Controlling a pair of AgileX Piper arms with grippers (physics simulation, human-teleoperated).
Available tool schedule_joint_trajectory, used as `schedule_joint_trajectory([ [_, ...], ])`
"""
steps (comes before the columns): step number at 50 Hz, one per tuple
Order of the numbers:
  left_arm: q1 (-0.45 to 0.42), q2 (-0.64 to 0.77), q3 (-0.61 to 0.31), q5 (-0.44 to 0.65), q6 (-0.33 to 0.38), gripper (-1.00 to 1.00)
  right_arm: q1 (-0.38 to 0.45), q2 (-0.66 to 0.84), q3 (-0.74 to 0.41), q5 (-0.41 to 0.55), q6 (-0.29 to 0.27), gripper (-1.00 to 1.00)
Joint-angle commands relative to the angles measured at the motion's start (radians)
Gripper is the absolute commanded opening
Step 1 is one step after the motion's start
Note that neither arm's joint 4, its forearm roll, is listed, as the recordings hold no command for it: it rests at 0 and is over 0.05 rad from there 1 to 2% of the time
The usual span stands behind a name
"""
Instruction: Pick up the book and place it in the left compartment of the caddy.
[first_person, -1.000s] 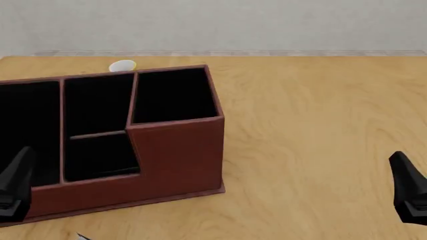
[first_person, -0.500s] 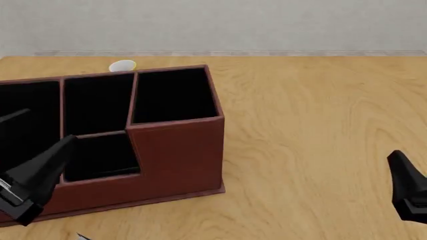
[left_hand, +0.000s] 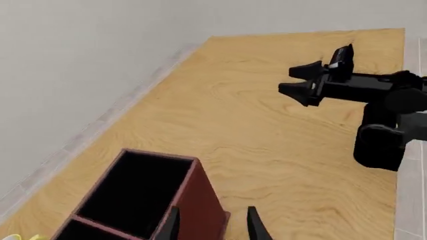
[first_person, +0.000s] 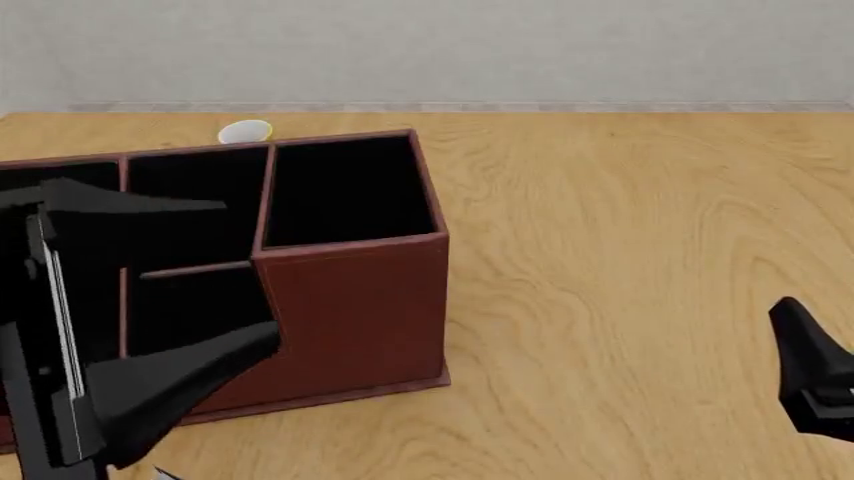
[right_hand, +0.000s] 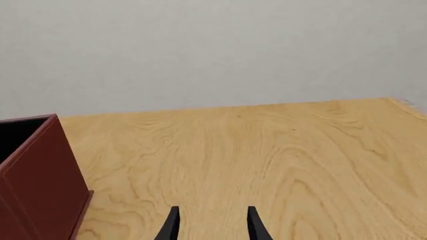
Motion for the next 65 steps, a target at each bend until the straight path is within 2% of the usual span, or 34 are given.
schedule_joint_trajectory([
  [1,-0.162,0.114,-0.121,0.122,0.003,1.0,-0.001,0.043,0.0,-0.03,0.002,1.0],
  [9,-0.243,0.205,-0.186,0.214,-0.015,1.0,-0.003,0.067,0.0,-0.046,0.001,1.0],
  [11,-0.256,0.22,-0.198,0.232,0.0,1.0,-0.003,0.075,0.0,-0.051,0.001,1.0],
  [18,-0.248,0.264,-0.217,0.27,0.049,1.0,-0.005,0.092,0.0,-0.062,0.001,1.0],
  [23,-0.251,0.273,-0.224,0.318,0.037,1.0,-0.006,0.112,0.0,-0.076,0.001,1.0],
  [44,-0.165,0.258,-0.14,0.463,0.141,1.0,0.001,0.16,0.0,-0.108,-0.02,1.0],
  [65,-0.147,0.214,-0.081,0.529,0.157,1.0,0.004,0.18,0.0,-0.119,-0.048,1.0],
])
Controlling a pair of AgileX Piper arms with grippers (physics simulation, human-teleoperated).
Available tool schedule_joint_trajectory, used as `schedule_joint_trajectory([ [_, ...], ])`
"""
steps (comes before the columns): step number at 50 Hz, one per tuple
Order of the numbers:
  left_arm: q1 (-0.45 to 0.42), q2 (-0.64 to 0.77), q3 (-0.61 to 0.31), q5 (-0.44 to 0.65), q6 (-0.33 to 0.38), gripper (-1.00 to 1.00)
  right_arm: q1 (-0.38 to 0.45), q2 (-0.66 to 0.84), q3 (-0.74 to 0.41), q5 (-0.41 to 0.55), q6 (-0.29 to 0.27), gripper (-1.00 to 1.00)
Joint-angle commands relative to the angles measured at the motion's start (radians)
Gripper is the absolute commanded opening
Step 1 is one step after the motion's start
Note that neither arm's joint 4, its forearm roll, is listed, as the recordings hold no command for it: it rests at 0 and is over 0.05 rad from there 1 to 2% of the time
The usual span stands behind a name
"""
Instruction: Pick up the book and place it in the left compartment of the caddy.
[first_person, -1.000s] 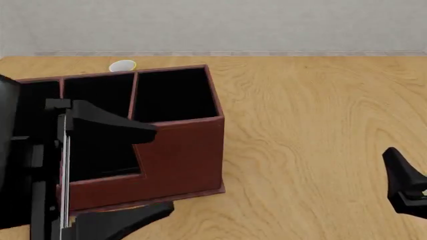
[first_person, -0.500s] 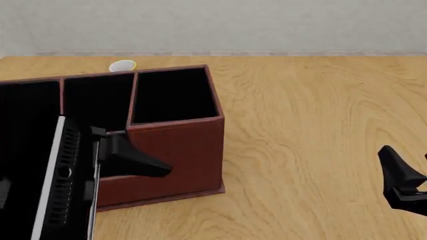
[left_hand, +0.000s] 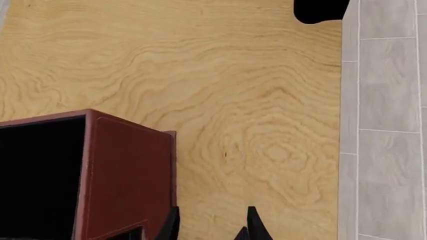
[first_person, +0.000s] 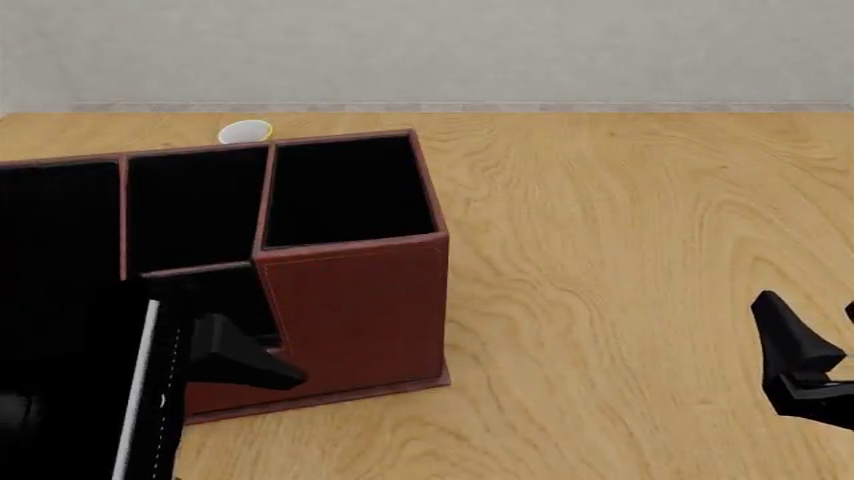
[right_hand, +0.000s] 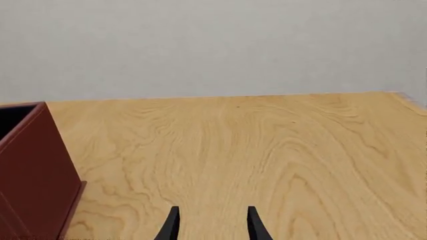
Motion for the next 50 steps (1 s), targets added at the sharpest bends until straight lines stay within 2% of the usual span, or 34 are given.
schedule_joint_trajectory([
  [1,0.014,-0.025,0.034,0.039,0.017,1.0,0.002,0.01,0.0,-0.006,-0.016,1.0],
  [7,0.034,-0.047,0.065,0.051,0.037,1.0,0.002,0.008,0.0,-0.004,-0.023,1.0],
  [38,0.009,-0.045,0.123,0.048,0.013,1.0,0.001,-0.018,0.0,0.014,-0.023,1.0],
  [50,0.026,-0.055,0.156,0.053,0.047,1.0,0.001,-0.013,0.0,0.009,-0.023,1.0],
])
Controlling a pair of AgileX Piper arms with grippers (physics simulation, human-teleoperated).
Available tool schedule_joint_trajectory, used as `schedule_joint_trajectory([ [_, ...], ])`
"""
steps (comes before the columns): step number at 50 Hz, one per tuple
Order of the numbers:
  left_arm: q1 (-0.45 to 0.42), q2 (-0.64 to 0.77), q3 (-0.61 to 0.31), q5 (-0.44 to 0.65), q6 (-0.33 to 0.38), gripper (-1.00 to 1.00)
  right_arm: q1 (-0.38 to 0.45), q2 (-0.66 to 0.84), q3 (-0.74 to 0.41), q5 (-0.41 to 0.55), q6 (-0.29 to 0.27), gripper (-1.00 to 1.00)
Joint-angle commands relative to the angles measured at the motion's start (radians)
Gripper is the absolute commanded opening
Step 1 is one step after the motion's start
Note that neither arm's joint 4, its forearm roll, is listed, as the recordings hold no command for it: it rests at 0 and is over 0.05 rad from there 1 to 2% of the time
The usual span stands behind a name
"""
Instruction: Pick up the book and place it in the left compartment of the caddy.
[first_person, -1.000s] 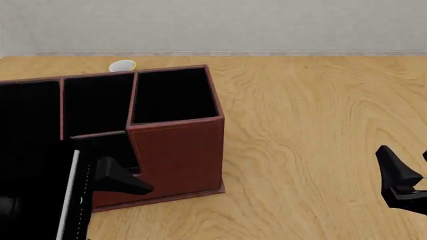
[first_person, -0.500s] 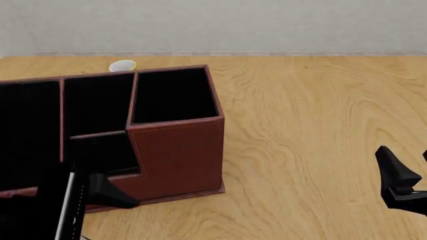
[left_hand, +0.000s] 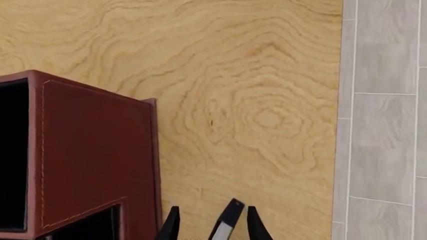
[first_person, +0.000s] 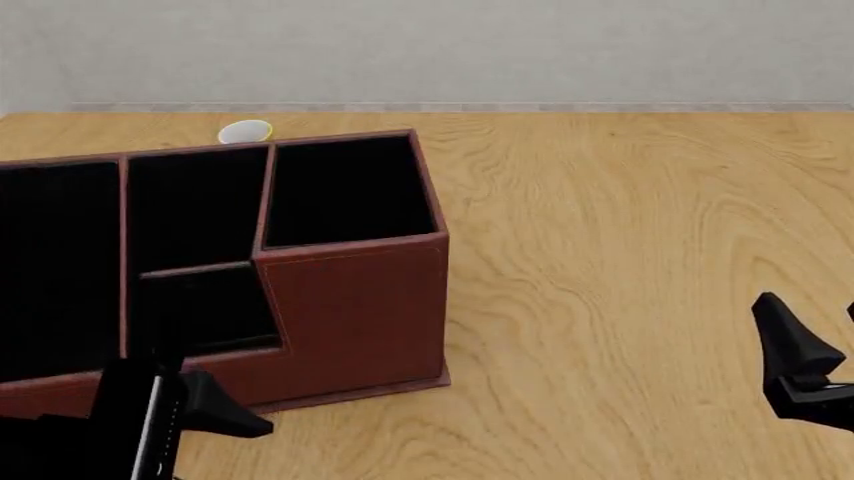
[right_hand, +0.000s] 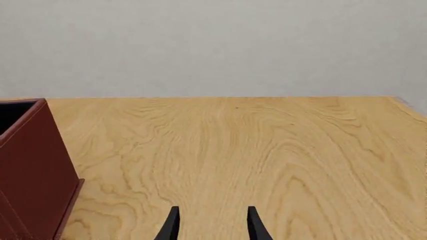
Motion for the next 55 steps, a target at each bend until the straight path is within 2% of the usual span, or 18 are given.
schedule_joint_trajectory([
  [1,0.003,-0.004,0.027,0.0,0.013,1.0,-0.001,0.001,0.0,-0.002,0.001,1.0],
  [29,0.042,-0.026,0.123,-0.016,0.055,1.0,0.001,-0.008,0.0,0.007,-0.003,1.0],
  [44,0.136,-0.07,0.219,-0.032,0.163,1.0,0.0,-0.011,0.0,0.007,0.005,1.0],
  [55,0.178,-0.085,0.256,-0.041,0.204,1.0,-0.001,-0.017,0.0,0.013,0.006,1.0],
])
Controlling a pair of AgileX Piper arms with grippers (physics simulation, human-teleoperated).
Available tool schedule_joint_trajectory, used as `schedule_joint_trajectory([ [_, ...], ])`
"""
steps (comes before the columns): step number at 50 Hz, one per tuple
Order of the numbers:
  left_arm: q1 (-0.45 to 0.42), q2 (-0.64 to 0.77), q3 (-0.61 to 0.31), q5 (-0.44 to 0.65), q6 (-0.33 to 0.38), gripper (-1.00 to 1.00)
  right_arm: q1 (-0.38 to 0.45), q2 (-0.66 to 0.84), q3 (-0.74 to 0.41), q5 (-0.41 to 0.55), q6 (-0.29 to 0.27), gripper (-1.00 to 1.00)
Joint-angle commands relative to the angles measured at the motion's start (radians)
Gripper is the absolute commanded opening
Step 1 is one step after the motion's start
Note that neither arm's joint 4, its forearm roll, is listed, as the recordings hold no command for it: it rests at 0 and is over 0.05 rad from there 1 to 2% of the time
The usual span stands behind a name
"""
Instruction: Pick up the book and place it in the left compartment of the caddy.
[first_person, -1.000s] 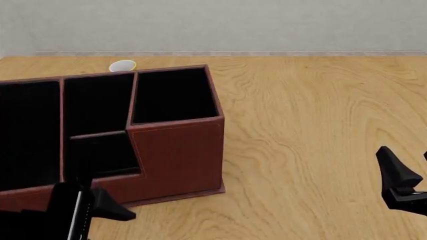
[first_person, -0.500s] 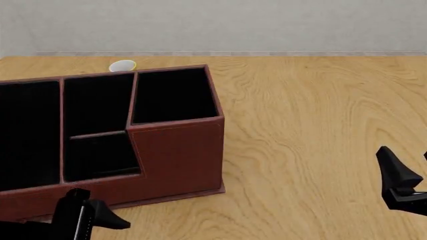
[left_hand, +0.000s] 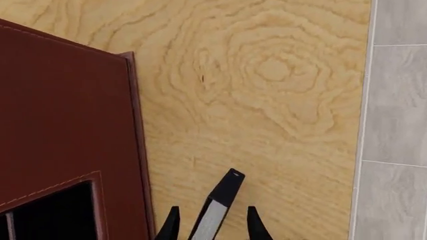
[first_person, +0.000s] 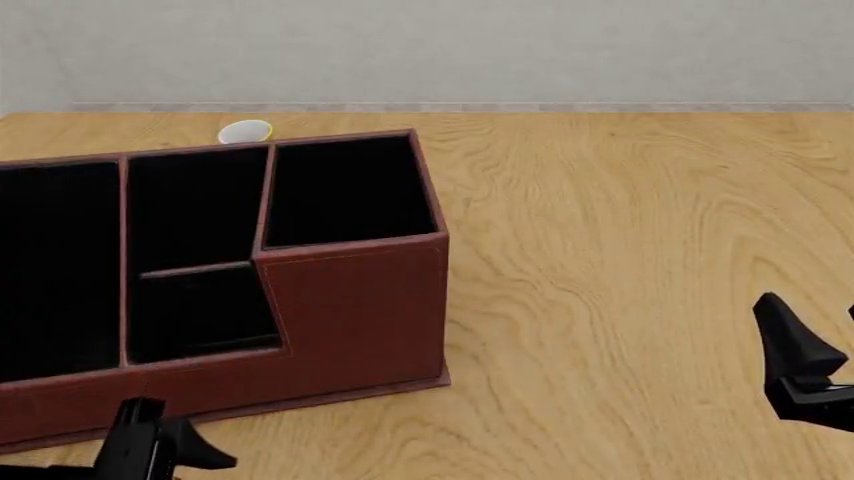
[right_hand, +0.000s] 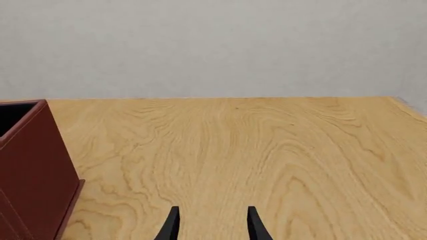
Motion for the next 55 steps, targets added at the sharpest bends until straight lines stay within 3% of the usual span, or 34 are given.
schedule_joint_trajectory([
  [1,0.047,-0.02,0.045,-0.009,0.051,1.0,0.0,-0.003,0.0,0.002,0.001,1.0],
  [29,0.09,0.011,0.08,-0.072,0.078,1.0,-0.004,-0.009,0.0,0.006,0.009,1.0],
  [35,0.059,0.044,0.066,-0.105,0.036,1.0,-0.005,-0.009,0.0,0.006,0.01,1.0],
  [36,0.035,0.064,0.035,-0.108,-0.013,1.0,-0.005,-0.004,0.0,0.0,0.011,1.0],
  [37,0.025,0.059,0.02,-0.108,-0.023,-1.0,-0.005,-0.005,0.0,0.001,0.011,1.0],
  [39,-0.022,0.087,-0.024,-0.102,-0.092,-1.0,-0.005,-0.008,0.0,0.004,0.012,1.0],
  [44,-0.032,0.086,-0.048,-0.112,-0.115,-1.0,-0.005,-0.009,0.0,0.004,0.013,1.0],
  [49,-0.073,0.092,-0.113,-0.112,-0.205,-1.0,-0.007,-0.022,0.0,0.016,0.014,1.0],
  [53,-0.052,0.065,-0.124,-0.12,-0.19,-1.0,-0.007,-0.021,0.0,0.015,0.015,1.0],
  [55,-0.065,0.058,-0.151,-0.123,-0.223,-1.0,-0.007,-0.021,0.0,0.014,0.016,1.0],
])
